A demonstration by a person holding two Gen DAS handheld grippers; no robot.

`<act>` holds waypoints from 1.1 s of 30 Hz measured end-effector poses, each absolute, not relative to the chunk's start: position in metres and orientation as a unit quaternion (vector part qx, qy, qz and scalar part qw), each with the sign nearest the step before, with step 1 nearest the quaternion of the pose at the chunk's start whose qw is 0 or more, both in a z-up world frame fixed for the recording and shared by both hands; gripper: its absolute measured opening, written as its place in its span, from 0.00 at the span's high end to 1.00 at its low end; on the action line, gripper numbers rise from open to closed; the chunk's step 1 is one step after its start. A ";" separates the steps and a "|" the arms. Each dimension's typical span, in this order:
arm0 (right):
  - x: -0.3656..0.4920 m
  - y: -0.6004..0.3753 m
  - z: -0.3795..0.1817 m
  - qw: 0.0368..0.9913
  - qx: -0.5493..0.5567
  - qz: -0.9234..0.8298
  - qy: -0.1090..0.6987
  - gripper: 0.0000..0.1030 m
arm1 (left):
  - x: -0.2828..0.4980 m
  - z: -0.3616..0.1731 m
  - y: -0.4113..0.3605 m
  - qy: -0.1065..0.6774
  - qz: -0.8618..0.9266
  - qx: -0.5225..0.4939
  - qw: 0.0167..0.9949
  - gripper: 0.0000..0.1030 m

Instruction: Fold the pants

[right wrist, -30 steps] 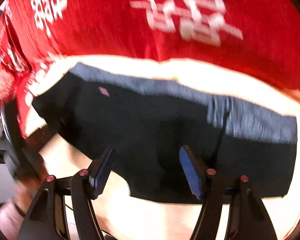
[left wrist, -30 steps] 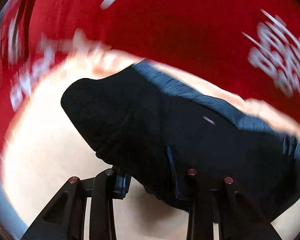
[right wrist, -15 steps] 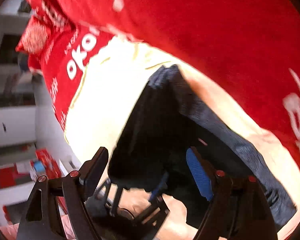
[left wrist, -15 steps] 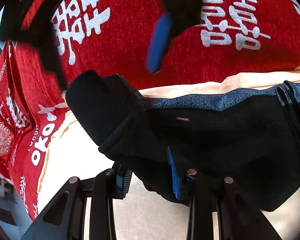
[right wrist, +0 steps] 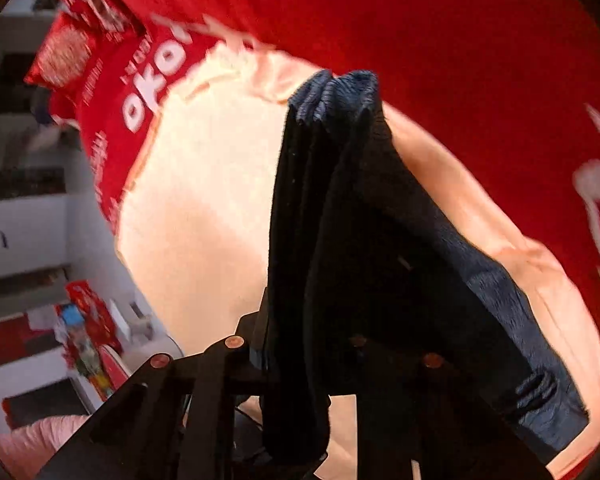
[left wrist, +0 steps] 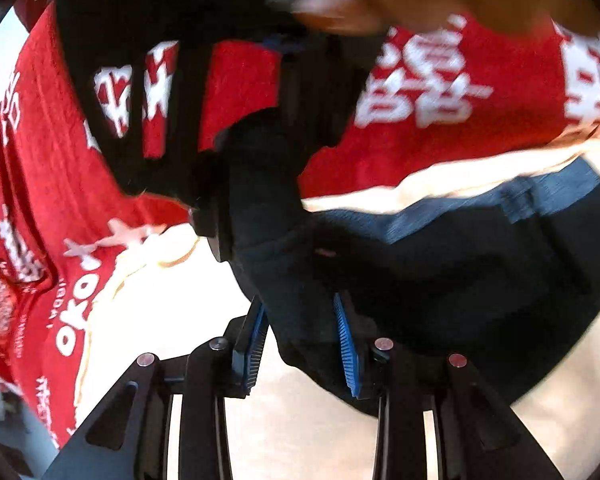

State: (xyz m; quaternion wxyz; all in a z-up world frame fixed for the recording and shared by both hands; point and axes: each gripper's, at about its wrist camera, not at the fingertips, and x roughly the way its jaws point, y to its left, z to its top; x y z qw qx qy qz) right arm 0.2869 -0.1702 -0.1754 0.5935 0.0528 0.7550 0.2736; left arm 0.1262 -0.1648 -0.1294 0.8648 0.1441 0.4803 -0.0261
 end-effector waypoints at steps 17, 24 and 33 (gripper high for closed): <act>0.169 -0.469 -0.110 0.685 0.295 0.196 0.636 0.81 | 0.101 -0.061 -0.382 0.451 -0.193 0.175 0.854 0.67; 0.124 -0.553 -0.166 0.671 0.350 0.148 0.637 0.81 | 0.083 -0.101 -0.466 0.480 -0.229 0.219 0.818 0.67; 0.103 -0.562 -0.227 0.648 0.373 0.130 0.651 0.77 | 0.062 -0.147 -0.495 0.525 -0.218 0.267 0.778 0.41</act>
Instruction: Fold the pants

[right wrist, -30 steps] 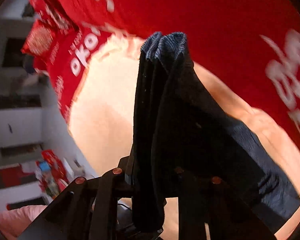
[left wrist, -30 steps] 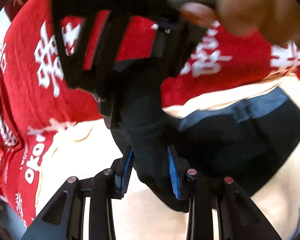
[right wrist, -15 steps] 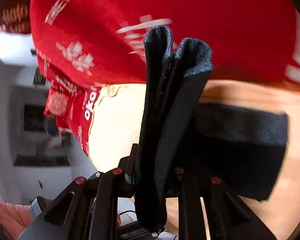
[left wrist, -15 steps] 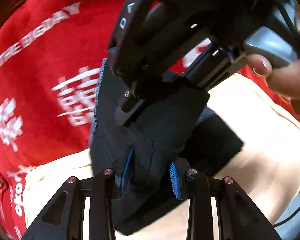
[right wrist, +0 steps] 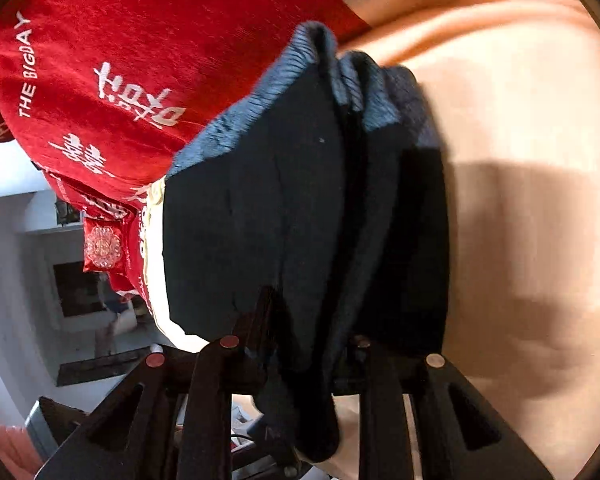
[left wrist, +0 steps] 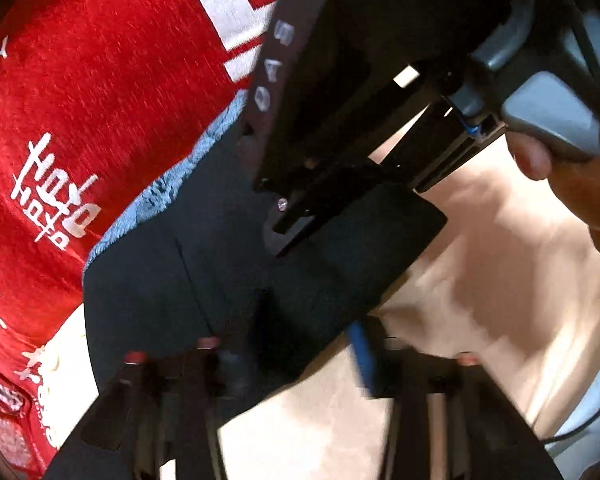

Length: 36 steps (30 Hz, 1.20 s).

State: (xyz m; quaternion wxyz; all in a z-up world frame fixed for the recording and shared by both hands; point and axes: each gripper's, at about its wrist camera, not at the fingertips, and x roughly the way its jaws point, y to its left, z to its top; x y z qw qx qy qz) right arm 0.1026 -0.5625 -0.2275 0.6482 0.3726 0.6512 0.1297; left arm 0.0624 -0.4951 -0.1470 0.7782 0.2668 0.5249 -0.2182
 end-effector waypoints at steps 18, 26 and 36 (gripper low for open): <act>0.089 -0.570 -0.192 0.699 0.235 0.054 0.673 0.46 | 0.063 -0.111 -0.441 0.586 -0.138 0.188 0.776 0.33; 0.071 -0.589 -0.182 0.701 0.188 0.024 0.688 0.42 | 0.092 -0.112 -0.408 0.618 -0.087 0.131 0.770 0.28; 0.057 -0.593 -0.178 0.691 0.205 0.013 0.693 0.30 | 0.096 -0.107 -0.395 0.637 -0.063 0.065 0.766 0.10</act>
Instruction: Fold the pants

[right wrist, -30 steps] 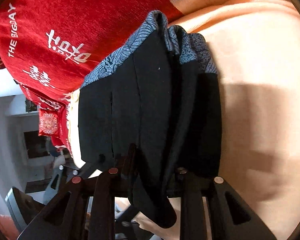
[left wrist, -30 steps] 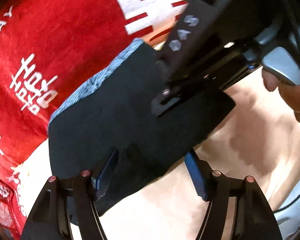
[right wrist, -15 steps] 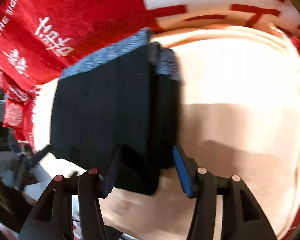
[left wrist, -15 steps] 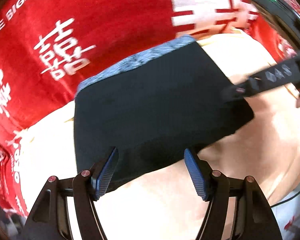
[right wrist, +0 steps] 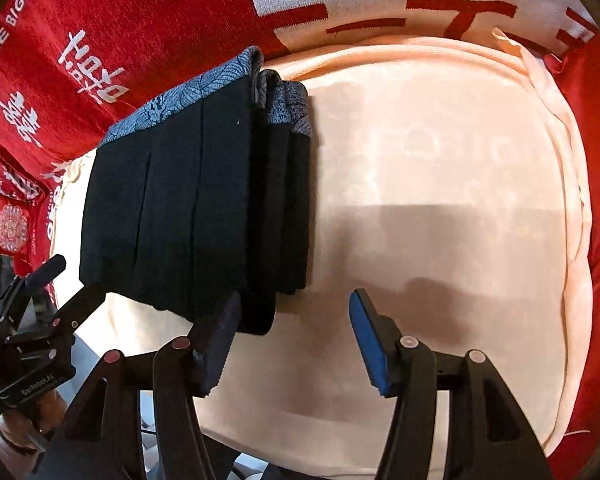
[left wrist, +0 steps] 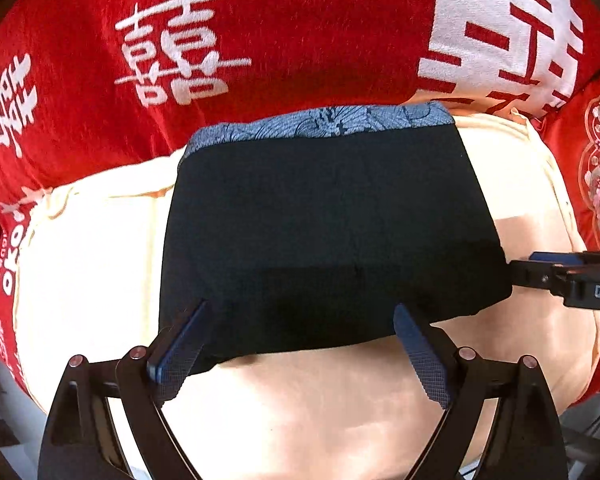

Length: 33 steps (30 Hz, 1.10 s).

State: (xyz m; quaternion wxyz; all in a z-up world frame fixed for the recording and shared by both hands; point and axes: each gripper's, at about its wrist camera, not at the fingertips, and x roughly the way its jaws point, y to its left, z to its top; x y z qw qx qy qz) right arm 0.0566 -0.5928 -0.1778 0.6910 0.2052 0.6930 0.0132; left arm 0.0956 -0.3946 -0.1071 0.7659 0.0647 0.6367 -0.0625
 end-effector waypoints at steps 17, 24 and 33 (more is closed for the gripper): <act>0.040 -0.584 -0.169 0.697 0.211 -0.064 0.683 0.20 | 0.119 -0.111 -0.330 0.643 -0.010 0.010 0.766 0.10; 0.062 -0.567 -0.161 0.711 0.199 -0.085 0.669 0.20 | 0.148 -0.112 -0.286 0.638 0.031 -0.028 0.769 0.10; 0.106 -0.542 -0.169 0.725 0.163 -0.077 0.665 0.20 | 0.209 -0.137 -0.273 0.637 0.028 -0.062 0.768 0.10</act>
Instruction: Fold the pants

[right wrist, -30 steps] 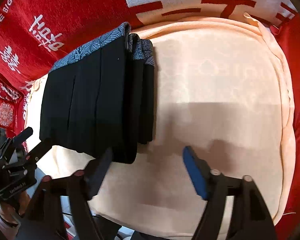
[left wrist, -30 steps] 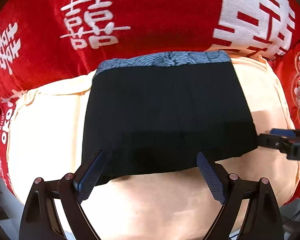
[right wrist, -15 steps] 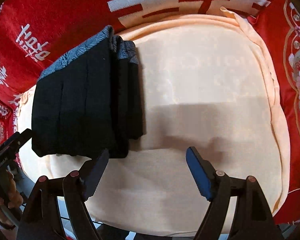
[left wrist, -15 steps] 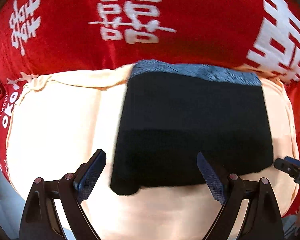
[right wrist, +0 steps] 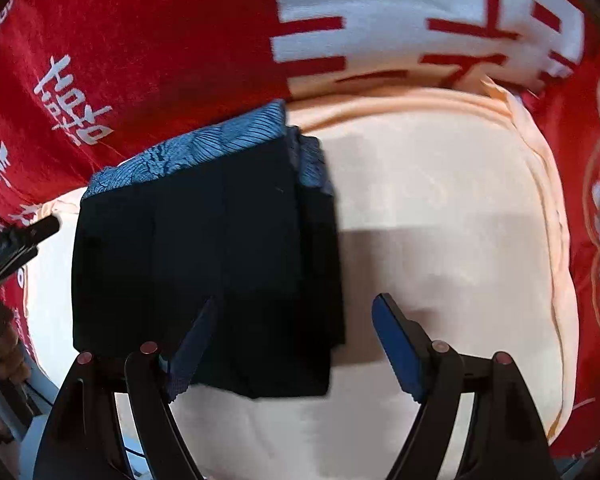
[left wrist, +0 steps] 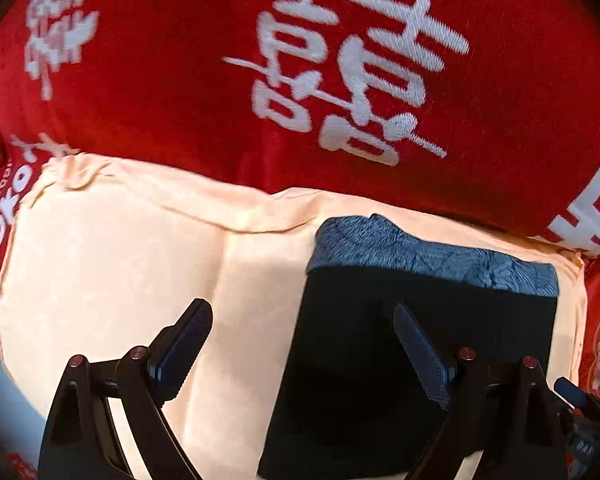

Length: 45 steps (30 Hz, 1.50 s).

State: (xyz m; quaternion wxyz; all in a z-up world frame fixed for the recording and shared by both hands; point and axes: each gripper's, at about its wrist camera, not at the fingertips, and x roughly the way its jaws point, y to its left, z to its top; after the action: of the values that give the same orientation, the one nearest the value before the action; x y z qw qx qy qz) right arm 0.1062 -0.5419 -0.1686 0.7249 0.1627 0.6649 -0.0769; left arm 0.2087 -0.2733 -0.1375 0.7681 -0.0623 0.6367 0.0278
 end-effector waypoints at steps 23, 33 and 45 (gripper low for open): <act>0.096 -0.576 -0.198 0.691 0.230 -0.047 0.683 0.06 | 0.208 -0.188 -0.267 0.679 0.013 -0.061 0.731 0.00; 0.102 -0.602 -0.204 0.683 0.300 -0.044 0.665 0.06 | 0.211 -0.199 -0.263 0.685 0.005 -0.067 0.726 0.00; 0.113 -0.597 -0.214 0.685 0.289 0.010 0.669 0.06 | 0.209 -0.210 -0.236 0.696 -0.058 -0.129 0.704 0.00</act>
State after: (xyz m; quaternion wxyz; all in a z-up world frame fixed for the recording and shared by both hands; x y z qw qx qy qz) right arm 0.1133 -0.5966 -0.2136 0.6853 0.2887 0.6685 0.0098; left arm 0.2093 -0.2356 -0.2097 0.7039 -0.1294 0.6960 -0.0581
